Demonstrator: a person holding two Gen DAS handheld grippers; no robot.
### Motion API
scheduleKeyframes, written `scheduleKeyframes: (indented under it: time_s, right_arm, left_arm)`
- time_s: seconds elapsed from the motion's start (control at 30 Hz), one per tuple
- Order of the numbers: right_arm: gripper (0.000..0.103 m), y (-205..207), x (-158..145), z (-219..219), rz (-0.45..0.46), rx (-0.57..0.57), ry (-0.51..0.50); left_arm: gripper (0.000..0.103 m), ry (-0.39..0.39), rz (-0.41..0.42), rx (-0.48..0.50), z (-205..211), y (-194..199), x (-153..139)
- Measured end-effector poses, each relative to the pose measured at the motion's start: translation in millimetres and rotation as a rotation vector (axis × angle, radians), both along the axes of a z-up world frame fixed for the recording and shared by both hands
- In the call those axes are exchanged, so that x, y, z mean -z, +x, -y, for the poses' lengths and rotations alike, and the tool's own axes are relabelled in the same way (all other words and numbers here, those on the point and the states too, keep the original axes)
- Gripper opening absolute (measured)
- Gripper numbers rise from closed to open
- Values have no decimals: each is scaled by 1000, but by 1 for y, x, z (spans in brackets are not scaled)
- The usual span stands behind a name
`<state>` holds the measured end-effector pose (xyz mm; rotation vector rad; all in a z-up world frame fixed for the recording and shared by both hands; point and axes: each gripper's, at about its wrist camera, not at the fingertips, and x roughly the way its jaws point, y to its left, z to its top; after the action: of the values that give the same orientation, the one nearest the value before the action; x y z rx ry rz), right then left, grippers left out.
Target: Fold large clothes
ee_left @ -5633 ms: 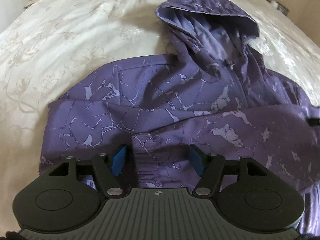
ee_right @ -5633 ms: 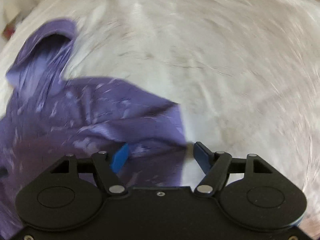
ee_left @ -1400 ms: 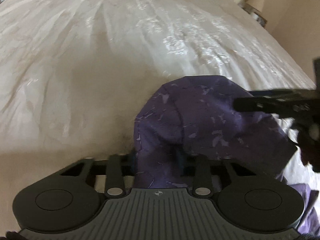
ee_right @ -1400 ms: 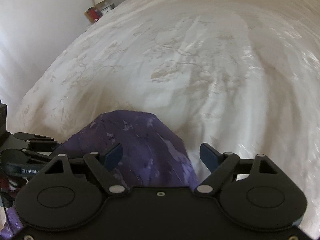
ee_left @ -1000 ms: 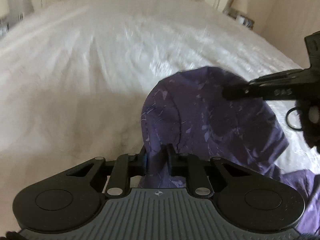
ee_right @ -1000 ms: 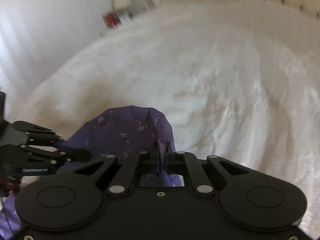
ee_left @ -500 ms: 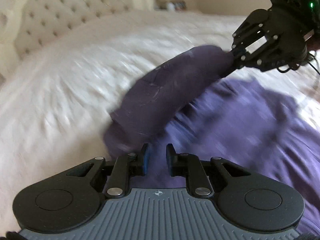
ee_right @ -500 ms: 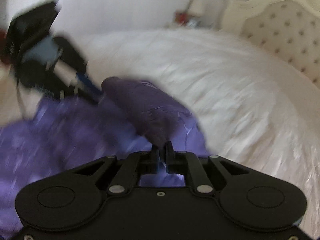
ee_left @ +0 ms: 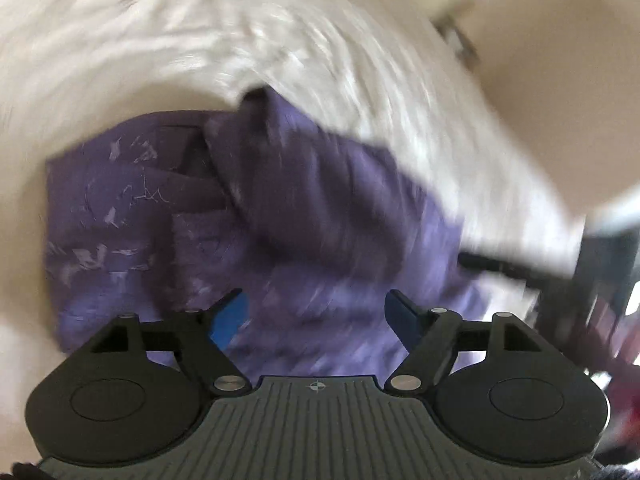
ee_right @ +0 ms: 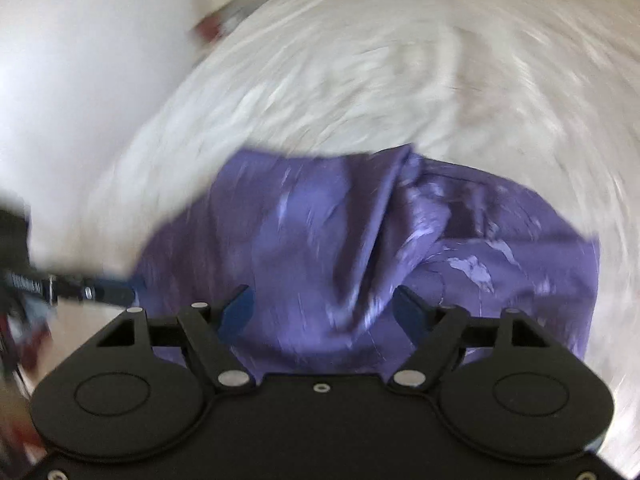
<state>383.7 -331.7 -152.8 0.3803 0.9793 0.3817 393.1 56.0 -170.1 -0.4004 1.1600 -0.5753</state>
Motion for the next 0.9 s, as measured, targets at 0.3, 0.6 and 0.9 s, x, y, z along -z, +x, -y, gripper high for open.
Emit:
scheduleKeyframes:
  time_s: [0.3,0.6,0.9]
  right_arm:
    - [79,24,31,1,-173,210,11]
    - [64,32,13,-40,24,75,-211]
    - [7,58,47,-31,-160,160,-136]
  left_arm:
    - [75,-17,-133,-147,21,37,49]
    - [75,-41,-170,-204,11,34,68]
    - [74,19,-130,-135,18,31,61]
